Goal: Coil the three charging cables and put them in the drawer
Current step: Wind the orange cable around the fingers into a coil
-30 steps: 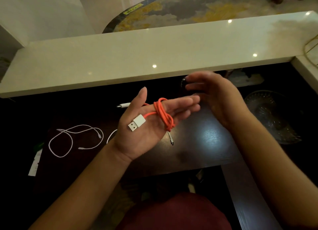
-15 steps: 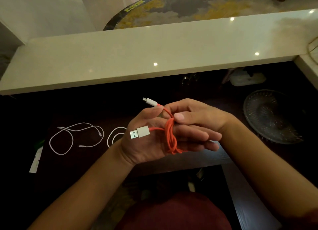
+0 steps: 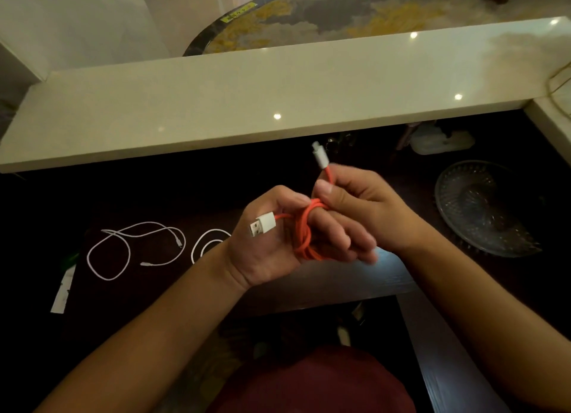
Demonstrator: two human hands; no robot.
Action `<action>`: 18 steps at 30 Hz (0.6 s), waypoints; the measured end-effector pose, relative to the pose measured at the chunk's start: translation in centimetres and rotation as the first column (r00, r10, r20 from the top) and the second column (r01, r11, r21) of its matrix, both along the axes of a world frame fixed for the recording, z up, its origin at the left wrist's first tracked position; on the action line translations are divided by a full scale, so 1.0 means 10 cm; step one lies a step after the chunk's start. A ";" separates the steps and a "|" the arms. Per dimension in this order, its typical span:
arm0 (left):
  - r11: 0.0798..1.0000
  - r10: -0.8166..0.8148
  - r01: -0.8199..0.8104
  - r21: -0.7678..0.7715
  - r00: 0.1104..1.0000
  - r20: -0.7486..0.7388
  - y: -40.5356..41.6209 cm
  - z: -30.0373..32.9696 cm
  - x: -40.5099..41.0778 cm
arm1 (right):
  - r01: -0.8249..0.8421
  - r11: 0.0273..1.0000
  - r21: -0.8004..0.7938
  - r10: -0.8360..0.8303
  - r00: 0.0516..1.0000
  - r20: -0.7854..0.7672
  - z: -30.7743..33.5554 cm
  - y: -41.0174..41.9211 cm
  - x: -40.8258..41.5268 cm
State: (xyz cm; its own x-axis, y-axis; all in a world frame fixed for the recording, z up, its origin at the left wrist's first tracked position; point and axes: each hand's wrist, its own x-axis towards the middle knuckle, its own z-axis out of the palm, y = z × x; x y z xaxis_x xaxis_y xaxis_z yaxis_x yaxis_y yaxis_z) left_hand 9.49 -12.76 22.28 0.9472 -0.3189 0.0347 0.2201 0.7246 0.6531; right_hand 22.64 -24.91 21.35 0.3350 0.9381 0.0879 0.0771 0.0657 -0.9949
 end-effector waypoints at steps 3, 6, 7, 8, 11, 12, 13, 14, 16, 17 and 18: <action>0.975 0.224 -0.224 -0.004 0.973 -0.050 -0.01 0.03 0.02 | 0.235 0.969 0.074 -0.246 0.923 0.297 -0.05 -0.06 0.08; 0.912 0.410 -0.408 0.046 0.909 -0.078 0.12 0.03 0.01 | 0.340 0.934 0.111 -0.351 0.813 0.464 -0.12 -0.13 0.15; 0.905 0.418 -0.410 0.110 0.906 -0.060 0.13 0.03 -0.01 | 0.341 0.934 0.107 -0.349 0.809 0.473 -0.12 -0.14 0.15; 0.902 0.411 -0.400 0.162 0.911 -0.036 0.13 0.03 -0.01 | 0.328 0.940 0.094 -0.334 0.831 0.444 -0.10 -0.14 0.15; 0.914 0.380 -0.373 0.157 0.925 -0.018 0.07 0.01 -0.01 | 0.217 0.975 0.041 -0.221 0.953 0.206 0.00 -0.13 0.17; 0.923 0.368 -0.363 0.129 0.929 -0.021 0.06 0.01 -0.02 | 0.163 0.986 0.029 -0.166 0.980 0.113 0.02 -0.13 0.18; 0.930 0.356 -0.352 0.102 0.934 -0.025 0.06 0.01 -0.03 | 0.109 0.994 0.026 -0.109 0.994 -0.002 0.03 -0.12 0.18; 0.937 0.344 -0.341 0.076 0.939 -0.025 0.05 0.01 -0.04 | 0.063 0.997 0.035 -0.058 0.991 -0.124 0.04 -0.12 0.18; 0.947 0.320 -0.320 0.043 0.947 -0.013 0.04 0.01 -0.05 | -0.011 0.998 0.067 0.030 0.955 -0.295 0.06 -0.12 0.17; 0.947 0.319 -0.318 0.040 0.948 -0.006 0.03 0.02 -0.06 | -0.040 0.995 0.086 0.067 0.936 -0.345 0.06 -0.12 0.16; 0.943 0.329 -0.329 0.046 0.944 -0.003 0.03 0.03 -0.06 | -0.064 0.992 0.106 0.101 0.918 -0.383 0.06 -0.12 0.16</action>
